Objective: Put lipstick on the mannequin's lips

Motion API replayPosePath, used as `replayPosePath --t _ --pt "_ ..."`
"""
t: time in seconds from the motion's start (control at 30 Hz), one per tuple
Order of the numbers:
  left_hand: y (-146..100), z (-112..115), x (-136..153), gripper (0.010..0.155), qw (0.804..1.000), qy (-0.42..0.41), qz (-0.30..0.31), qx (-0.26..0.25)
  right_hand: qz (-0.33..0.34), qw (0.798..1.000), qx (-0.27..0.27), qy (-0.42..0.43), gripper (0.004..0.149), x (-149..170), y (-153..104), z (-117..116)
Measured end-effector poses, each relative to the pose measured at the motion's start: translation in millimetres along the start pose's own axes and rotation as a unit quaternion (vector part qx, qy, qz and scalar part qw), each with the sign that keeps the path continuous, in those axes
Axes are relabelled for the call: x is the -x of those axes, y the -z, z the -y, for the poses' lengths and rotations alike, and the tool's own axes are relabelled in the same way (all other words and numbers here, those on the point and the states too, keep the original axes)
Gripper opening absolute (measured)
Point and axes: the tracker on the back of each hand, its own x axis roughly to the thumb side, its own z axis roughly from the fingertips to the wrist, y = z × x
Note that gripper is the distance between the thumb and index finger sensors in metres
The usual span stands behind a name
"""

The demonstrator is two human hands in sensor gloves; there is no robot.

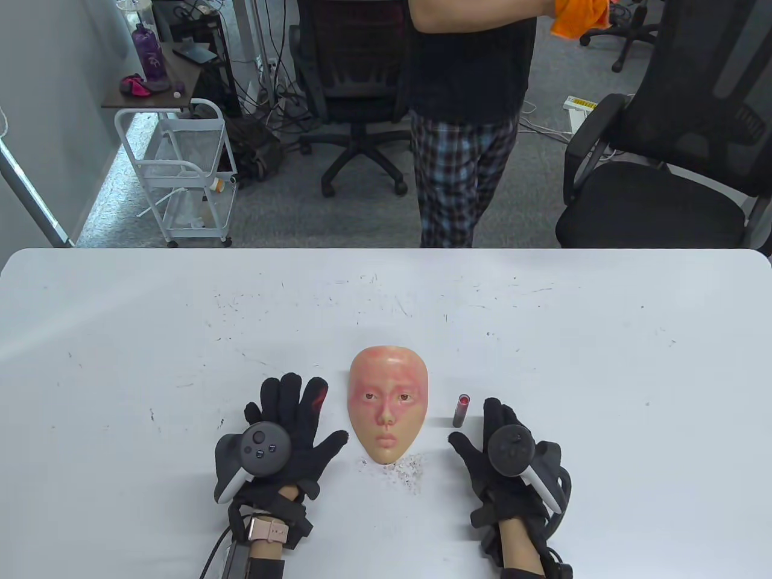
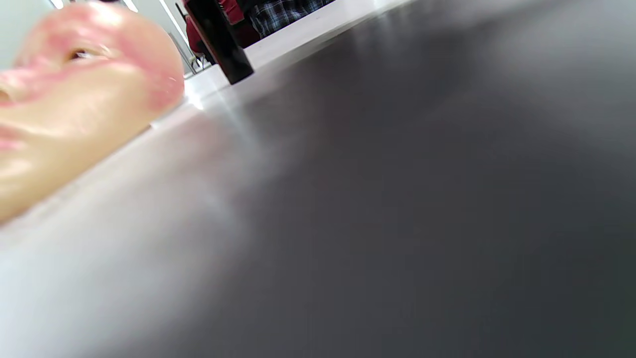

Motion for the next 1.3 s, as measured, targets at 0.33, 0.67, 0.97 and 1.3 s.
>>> replayPosePath --t 0.33,0.67,0.97,1.3 --pt "0 0 0 0.088 1.000 -0.004 0.000 0.001 0.000 1.000 0.010 -0.005 0.056 -22 22 -5" --pt "2 10 -15 0.088 0.997 -0.059 0.036 -0.013 0.138 0.983 0.118 0.007 0.053 -42 -26 -8" --pt "3 31 -70 0.085 0.988 -0.065 0.137 0.030 0.215 0.968 0.127 0.021 0.053 -63 -62 -25" --pt "-8 30 -94 0.053 0.979 0.003 0.203 -0.014 0.243 0.963 0.118 0.001 0.054 -72 -70 -29"
